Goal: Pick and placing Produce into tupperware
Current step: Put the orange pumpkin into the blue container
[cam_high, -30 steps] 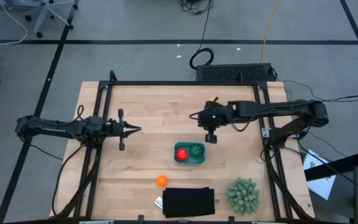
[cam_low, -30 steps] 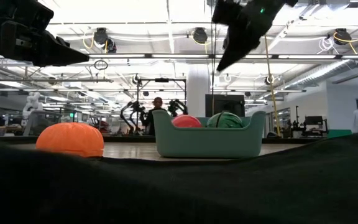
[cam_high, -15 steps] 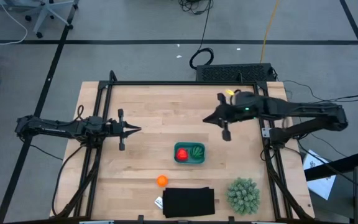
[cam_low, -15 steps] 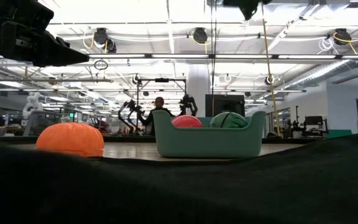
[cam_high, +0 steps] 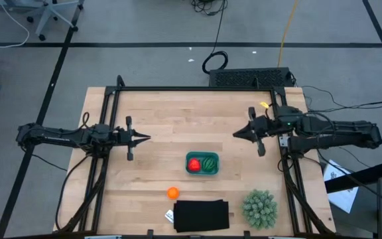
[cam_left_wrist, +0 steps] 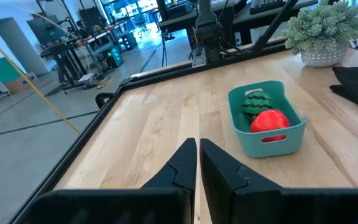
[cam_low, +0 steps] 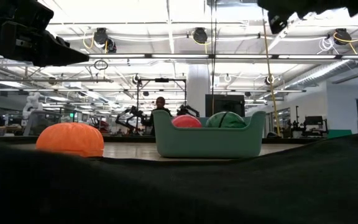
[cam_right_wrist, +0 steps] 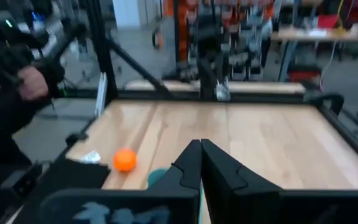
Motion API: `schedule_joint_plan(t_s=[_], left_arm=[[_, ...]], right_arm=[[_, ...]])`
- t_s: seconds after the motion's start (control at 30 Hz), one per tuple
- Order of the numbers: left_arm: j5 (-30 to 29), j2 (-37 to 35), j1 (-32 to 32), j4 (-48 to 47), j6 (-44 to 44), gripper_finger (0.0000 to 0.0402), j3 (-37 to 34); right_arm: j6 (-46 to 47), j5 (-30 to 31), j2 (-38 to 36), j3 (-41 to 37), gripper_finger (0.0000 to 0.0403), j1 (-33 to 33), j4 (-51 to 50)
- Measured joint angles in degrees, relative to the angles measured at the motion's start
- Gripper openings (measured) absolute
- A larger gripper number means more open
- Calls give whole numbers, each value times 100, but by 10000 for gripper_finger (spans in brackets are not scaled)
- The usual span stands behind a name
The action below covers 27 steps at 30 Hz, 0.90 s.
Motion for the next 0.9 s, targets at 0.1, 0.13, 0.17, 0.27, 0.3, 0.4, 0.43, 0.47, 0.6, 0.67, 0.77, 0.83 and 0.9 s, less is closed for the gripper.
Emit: schedule_joint_plan(t_s=[0.1,0.13,0.17,0.27,0.3,0.4,0.43,0.47,0.6,0.67,0.77,0.83,0.9], left_arm=[[0,0,0,0,-16,26,0],[0,2,-2,0,-33,26,0],[0,1,-2,0,-35,26,0],[0,2,-2,-2,-35,26,0],[0,0,0,2,-35,26,0],[0,2,-1,13,-15,26,0],[0,1,-1,30,-15,26,0],[0,0,-1,38,-15,26,0],[0,2,0,39,-13,26,0],[0,2,0,37,-13,26,0],[0,0,-1,37,-17,26,0],[-2,2,-2,35,-17,26,0],[-2,2,-2,33,-13,26,0]], right_arm=[[119,1,-469,-480,0,-17,596],[198,1,-608,-645,0,-36,769],[318,0,-729,-814,0,-51,947],[664,35,-982,-1247,0,-76,1438],[722,123,-1041,-1357,0,-76,1495],[702,596,-1144,-1589,0,-120,1506],[692,660,-1169,-1662,0,-184,1487],[693,689,-1182,-1714,0,-262,1474],[781,595,-1229,-1846,0,-538,1520],[785,474,-1254,-1931,0,-605,1533],[885,304,-1298,-2165,0,-608,1957],[1031,297,-1364,-2345,0,-608,2377],[1090,326,-1435,-2491,0,-608,2527]])
